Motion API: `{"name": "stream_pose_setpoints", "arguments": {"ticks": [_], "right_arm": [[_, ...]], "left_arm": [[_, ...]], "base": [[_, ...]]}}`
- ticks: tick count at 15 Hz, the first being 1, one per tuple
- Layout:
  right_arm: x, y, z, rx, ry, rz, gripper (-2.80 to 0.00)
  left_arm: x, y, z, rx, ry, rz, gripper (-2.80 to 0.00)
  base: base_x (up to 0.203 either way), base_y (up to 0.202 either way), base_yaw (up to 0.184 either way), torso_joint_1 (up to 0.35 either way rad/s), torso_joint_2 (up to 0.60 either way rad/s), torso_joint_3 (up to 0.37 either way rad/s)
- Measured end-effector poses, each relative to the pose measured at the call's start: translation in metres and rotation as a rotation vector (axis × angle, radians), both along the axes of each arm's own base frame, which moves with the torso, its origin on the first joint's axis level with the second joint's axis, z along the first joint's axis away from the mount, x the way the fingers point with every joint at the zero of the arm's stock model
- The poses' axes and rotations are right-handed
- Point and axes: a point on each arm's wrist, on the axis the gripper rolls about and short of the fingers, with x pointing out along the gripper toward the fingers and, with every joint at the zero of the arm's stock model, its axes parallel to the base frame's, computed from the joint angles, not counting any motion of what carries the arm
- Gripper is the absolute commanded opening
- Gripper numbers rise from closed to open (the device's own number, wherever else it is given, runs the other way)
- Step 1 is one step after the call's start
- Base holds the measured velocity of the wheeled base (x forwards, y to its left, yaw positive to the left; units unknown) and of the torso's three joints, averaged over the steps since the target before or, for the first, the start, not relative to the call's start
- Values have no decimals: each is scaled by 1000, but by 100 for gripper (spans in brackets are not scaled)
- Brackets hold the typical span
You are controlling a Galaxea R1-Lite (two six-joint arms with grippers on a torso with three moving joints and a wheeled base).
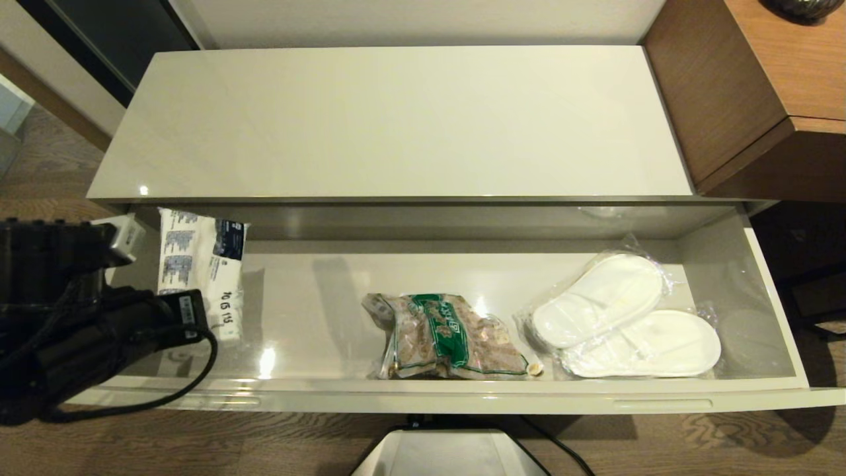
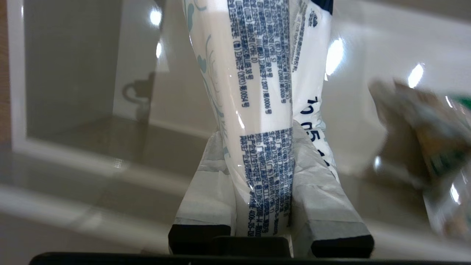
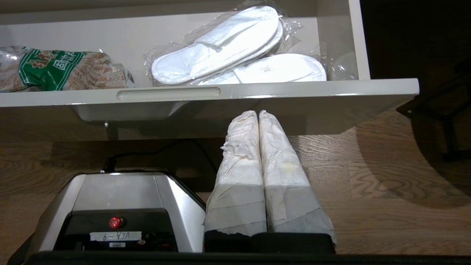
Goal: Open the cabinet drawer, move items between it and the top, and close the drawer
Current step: Put the tissue in the drawer
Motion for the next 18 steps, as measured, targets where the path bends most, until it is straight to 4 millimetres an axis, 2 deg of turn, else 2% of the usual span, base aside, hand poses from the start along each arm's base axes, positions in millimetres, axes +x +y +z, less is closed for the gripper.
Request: {"name": "stream_pose_setpoints", "arguments": {"ticks": [3,6,10,18], "right_arm": [[0,0,0,0,0,1,-280],[0,0,0,0,0,1,-280],[0,0,0,0,0,1,-280],[0,0,0,0,0,1,-280]], "left_arm": [[33,3,-5,19,5,81,-280],[53,11,-17,42,51,146,-280],[65,16,-41,65,122,206,-280],[83,14,-44,61,64,201,-280]], "base": [[0,0,0,0,0,0],[0,0,0,0,0,0],[0,0,0,0,0,0],[0,0,0,0,0,0]]}}
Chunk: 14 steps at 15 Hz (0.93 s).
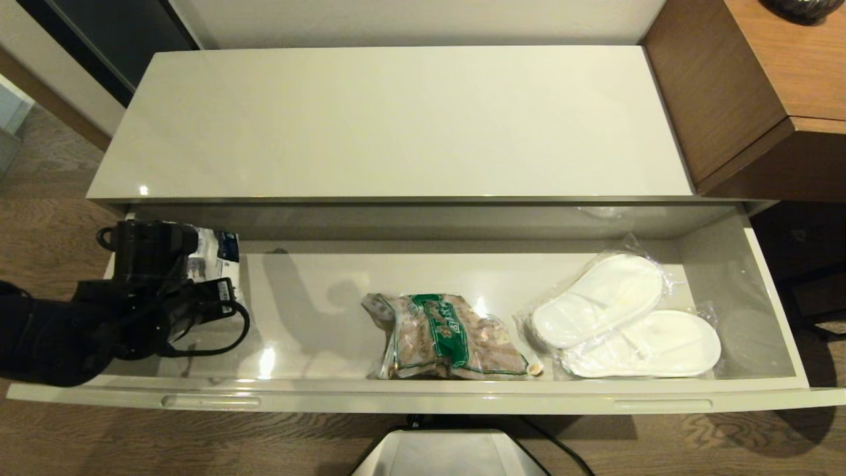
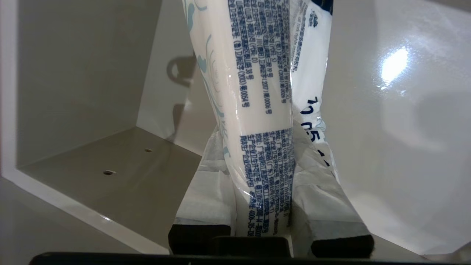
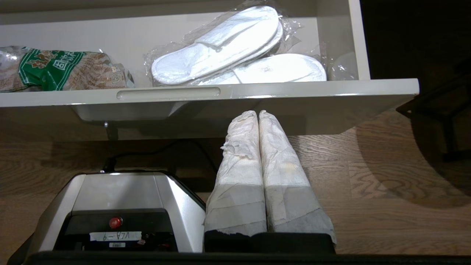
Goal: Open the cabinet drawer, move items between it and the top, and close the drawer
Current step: Put the tissue in the drawer
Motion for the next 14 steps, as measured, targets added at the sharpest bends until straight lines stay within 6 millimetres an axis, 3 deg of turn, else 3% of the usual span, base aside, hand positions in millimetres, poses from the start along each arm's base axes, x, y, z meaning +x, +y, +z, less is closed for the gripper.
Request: {"name": "stream_pose_setpoints", "arguments": {"ticks": [7,10,11,14], "right_arm": [[0,0,0,0,0,0,-280],[0,0,0,0,0,0,-280],[0,0,0,0,0,0,-280],[0,0,0,0,0,0,-280]], "left_arm": [[8,-1,-41,-12,127,23,-280],[11,-1,-48,-10,122,20,-280],[10,-1,-49,-9,125,21,0],[10,-1,-47,-4,118,20,0]], "base": [[0,0,0,0,0,0],[0,0,0,0,0,0],[0,0,0,0,0,0],[0,0,0,0,0,0]]}}
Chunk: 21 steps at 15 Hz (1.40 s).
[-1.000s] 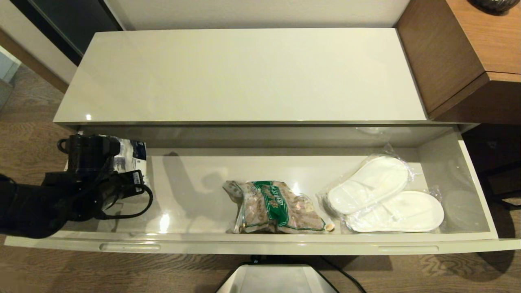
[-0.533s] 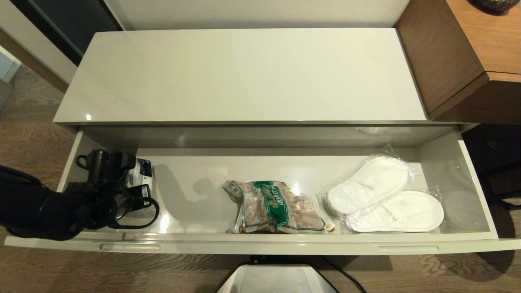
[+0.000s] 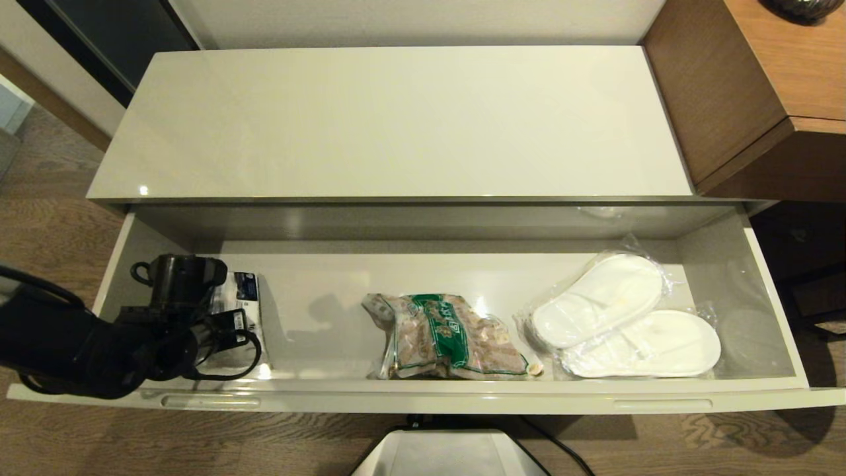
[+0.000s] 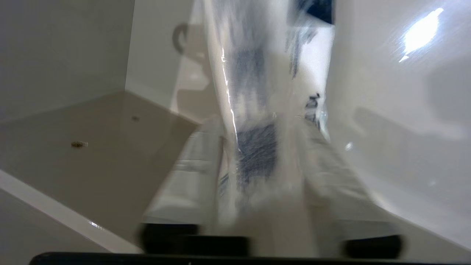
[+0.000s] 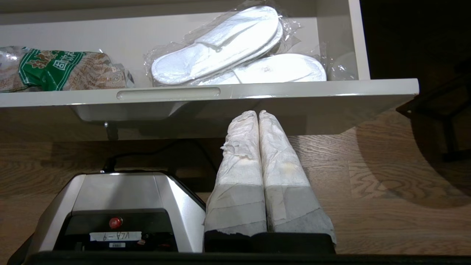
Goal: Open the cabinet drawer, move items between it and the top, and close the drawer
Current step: Put the tissue in the drawer, then close the drawer
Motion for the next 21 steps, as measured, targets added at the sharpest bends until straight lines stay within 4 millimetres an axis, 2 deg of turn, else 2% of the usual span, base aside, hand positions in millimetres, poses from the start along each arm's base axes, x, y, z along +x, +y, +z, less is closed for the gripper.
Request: {"name": "stream_pose_setpoints", "arguments": {"ticks": [7,14,15,17,21], "right_arm": [[0,0,0,0,0,0,-280],[0,0,0,0,0,0,-280],[0,0,0,0,0,0,-280],[0,0,0,0,0,2,-280],[0,0,0,0,0,0,-280]], "left_arm": [[-4,0,24,-15,-78,-7,0],[-23,-7,75,-32,-186,-42,0],[-27,-9,82,-34,-199,-51,-280],[-36,-13,97,-39,-216,-73,-280],[-77,-27,136,-62,-241,-192,-280]], "base": [[0,0,0,0,0,0],[0,0,0,0,0,0],[0,0,0,0,0,0],[0,0,0,0,0,0],[0,0,0,0,0,0]]}}
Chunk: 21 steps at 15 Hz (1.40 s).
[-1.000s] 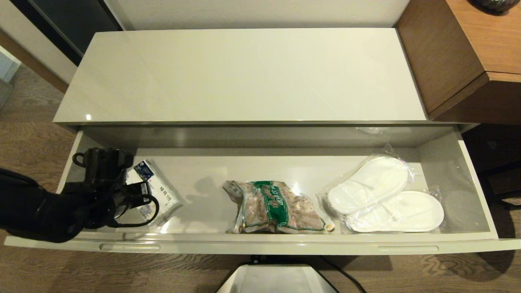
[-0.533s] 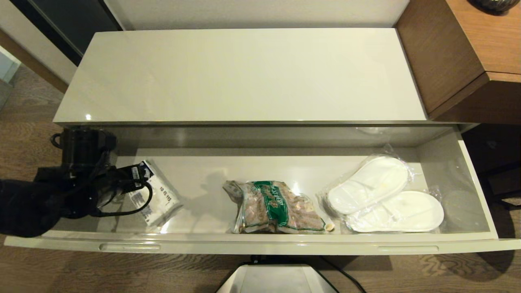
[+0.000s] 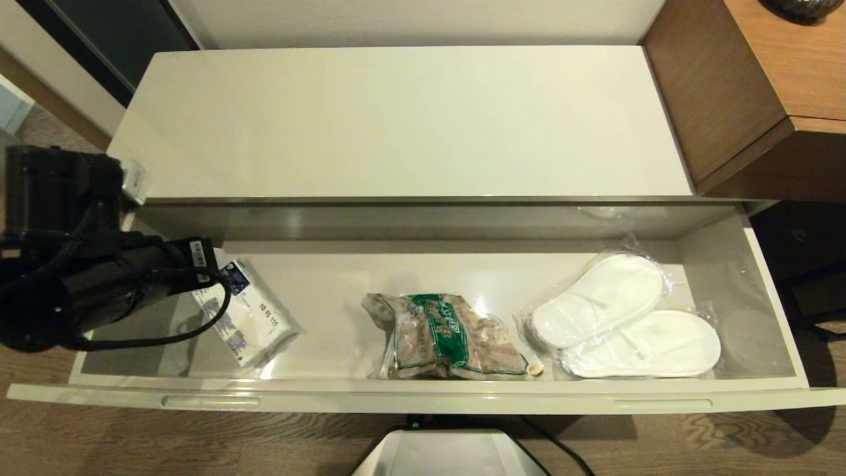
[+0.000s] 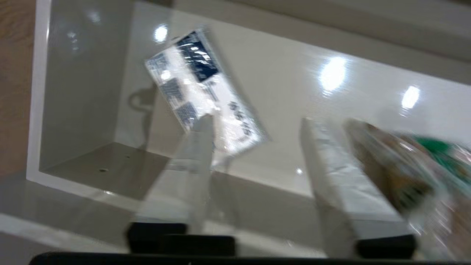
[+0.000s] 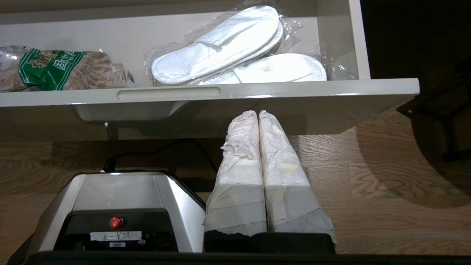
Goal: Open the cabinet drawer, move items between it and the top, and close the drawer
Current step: Close the drawer
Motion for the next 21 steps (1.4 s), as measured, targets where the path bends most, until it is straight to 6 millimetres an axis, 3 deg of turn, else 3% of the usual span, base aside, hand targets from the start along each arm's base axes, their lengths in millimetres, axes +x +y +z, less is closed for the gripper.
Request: {"name": "stream_pose_setpoints", "arguments": {"ticks": [5,9,12,15,17,21], "right_arm": [[0,0,0,0,0,0,-280],[0,0,0,0,0,0,-280],[0,0,0,0,-1,1,-280],[0,0,0,0,0,-1,-280],[0,0,0,0,0,0,-280],[0,0,0,0,0,2,-280]], "left_arm": [[-68,6,31,52,24,-164,-280],[-119,20,12,98,136,-269,-280],[-143,27,-9,98,202,-312,-280],[-158,30,-57,63,360,-394,-280],[-159,28,-78,4,423,-448,-280],[-134,19,-105,-79,450,-426,-280]], "base": [[0,0,0,0,0,0],[0,0,0,0,0,0],[0,0,0,0,0,0],[0,0,0,0,0,0],[0,0,0,0,0,0],[0,0,0,0,0,0]]}}
